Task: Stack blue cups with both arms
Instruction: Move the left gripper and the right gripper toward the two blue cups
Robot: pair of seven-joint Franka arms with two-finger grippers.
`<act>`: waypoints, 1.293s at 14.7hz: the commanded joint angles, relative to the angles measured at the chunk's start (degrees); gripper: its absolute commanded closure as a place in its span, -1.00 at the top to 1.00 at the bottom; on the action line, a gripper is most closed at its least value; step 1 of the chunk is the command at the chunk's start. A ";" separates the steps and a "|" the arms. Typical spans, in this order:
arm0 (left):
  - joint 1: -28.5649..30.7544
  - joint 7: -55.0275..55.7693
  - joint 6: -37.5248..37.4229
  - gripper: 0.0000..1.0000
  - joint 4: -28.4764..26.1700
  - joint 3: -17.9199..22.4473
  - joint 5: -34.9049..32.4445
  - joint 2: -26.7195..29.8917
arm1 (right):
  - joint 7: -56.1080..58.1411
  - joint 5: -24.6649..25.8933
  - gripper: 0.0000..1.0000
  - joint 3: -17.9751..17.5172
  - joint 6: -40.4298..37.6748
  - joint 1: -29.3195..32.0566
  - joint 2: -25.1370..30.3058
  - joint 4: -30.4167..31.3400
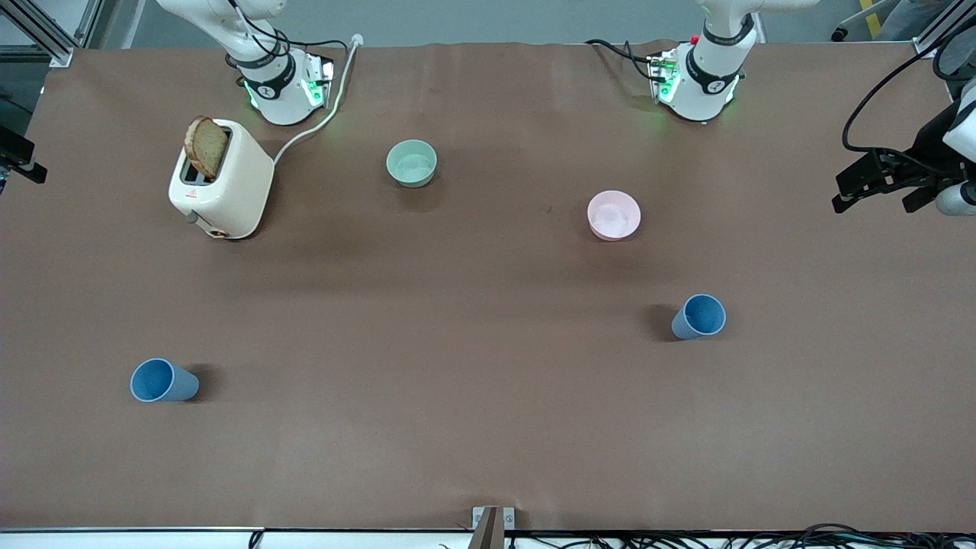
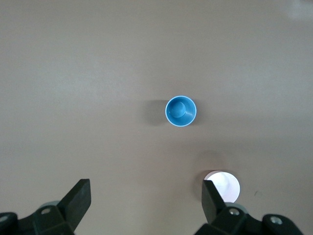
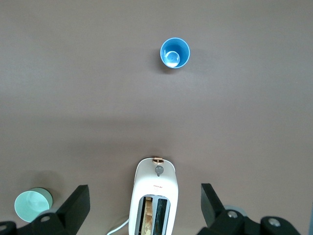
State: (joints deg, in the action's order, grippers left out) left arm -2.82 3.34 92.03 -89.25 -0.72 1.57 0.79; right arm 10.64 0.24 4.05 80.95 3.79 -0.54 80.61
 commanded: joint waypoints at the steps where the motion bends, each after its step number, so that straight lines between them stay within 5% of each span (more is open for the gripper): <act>1: 0.63 -0.35 -1.23 1.00 1.01 -0.51 -0.43 0.08 | -3.50 0.91 1.00 -0.27 -0.44 -0.01 -0.08 -0.45; 15: 0.27 -0.18 -2.99 1.00 2.06 -1.38 0.36 -0.18 | -4.22 0.20 1.00 -0.27 -0.79 0.25 -0.17 -0.01; 19: 0.10 -1.05 -2.55 1.00 2.33 -1.47 0.45 -4.39 | -3.79 0.20 1.00 -0.27 -0.18 0.69 -0.34 0.08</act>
State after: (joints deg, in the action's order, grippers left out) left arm -3.04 3.31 90.12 -88.72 -1.96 1.58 -0.67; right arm 7.22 0.24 4.11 80.51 3.83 -0.67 80.69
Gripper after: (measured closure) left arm 0.000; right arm 0.000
